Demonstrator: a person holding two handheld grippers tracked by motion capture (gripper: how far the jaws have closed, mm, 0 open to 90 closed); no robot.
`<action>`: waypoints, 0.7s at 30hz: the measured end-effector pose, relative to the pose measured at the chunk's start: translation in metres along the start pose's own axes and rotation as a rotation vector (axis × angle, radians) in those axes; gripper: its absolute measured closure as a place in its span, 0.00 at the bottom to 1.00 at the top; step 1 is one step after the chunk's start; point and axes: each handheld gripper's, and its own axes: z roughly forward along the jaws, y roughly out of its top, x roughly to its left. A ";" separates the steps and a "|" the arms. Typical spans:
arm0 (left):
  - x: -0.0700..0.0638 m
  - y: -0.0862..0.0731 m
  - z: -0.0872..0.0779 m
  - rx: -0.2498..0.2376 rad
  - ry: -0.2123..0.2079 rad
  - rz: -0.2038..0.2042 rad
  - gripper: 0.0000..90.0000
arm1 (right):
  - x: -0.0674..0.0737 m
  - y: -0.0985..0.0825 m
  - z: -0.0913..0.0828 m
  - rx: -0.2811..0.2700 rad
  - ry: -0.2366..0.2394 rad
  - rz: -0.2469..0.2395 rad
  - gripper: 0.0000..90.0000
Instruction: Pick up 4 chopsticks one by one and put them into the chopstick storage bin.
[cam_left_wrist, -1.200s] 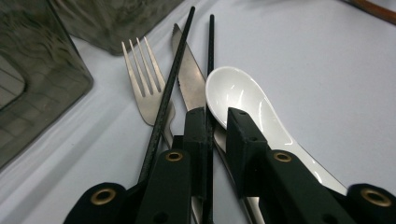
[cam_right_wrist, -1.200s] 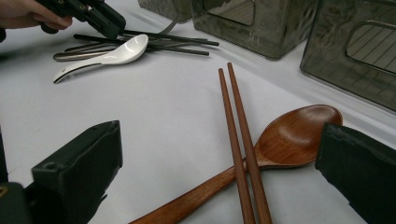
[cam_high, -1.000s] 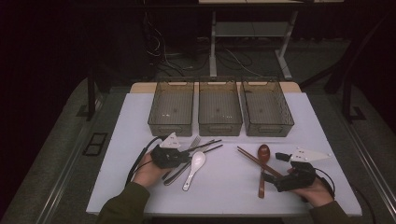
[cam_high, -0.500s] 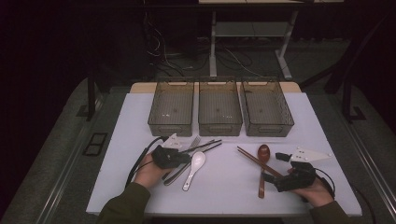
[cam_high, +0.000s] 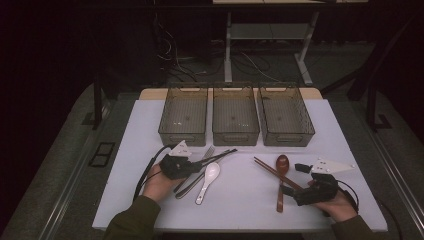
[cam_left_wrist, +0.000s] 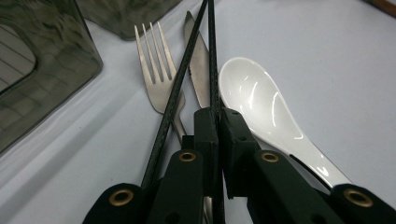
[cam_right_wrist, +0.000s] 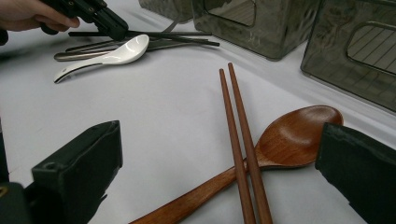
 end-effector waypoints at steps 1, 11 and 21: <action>0.000 0.000 -0.002 -0.006 -0.001 -0.003 0.94 | 0.000 0.000 0.000 0.000 0.000 0.000 0.00; 0.006 -0.001 -0.023 -0.059 0.006 -0.023 0.94 | 0.001 0.000 0.001 0.006 0.005 -0.005 0.00; 0.011 -0.007 -0.042 -0.109 -0.004 -0.050 0.94 | 0.002 0.000 0.002 0.008 0.006 -0.006 0.00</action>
